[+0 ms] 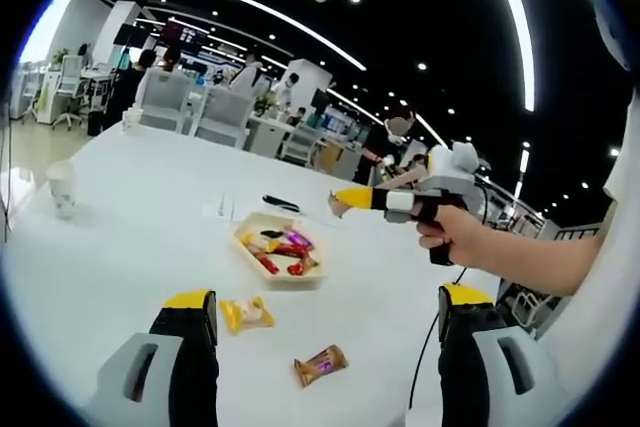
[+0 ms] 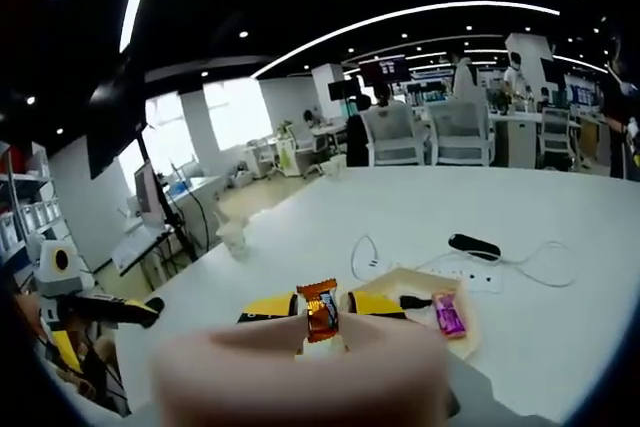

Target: Place the target food into the container with the food tongs after gripping and lifting it, then release it inside without dropping or visibly crushing the food.

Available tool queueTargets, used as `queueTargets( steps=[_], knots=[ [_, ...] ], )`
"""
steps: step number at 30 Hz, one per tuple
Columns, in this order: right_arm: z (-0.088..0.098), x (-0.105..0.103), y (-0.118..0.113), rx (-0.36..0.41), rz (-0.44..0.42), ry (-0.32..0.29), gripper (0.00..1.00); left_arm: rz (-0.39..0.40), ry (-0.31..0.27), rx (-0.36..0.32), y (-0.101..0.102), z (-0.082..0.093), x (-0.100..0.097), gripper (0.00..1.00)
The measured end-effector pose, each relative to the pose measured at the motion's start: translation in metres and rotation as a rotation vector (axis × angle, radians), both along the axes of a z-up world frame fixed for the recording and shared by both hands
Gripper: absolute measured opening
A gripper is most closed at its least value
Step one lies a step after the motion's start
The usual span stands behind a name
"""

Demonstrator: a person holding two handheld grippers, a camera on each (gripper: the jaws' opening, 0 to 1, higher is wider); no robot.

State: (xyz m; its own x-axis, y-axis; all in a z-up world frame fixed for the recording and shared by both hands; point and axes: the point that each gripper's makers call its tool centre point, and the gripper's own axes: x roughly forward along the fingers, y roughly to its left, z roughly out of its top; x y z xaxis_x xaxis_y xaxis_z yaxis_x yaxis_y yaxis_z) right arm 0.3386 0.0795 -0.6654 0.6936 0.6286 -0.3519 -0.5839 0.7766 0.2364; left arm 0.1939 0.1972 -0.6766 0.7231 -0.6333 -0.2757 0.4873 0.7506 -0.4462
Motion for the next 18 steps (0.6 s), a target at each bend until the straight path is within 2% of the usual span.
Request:
queueTargets(
  steps=[6,18],
  knots=[
    [-0.005,0.008,-0.005,0.009,-0.029,0.016,0.19,-0.002,0.007,0.012,0.004,-0.002,-0.003,0.91],
    [-0.010,0.023,-0.014,-0.005,-0.065,0.007,0.19,-0.004,0.033,0.002,0.002,-0.009,-0.005,0.91]
  ],
)
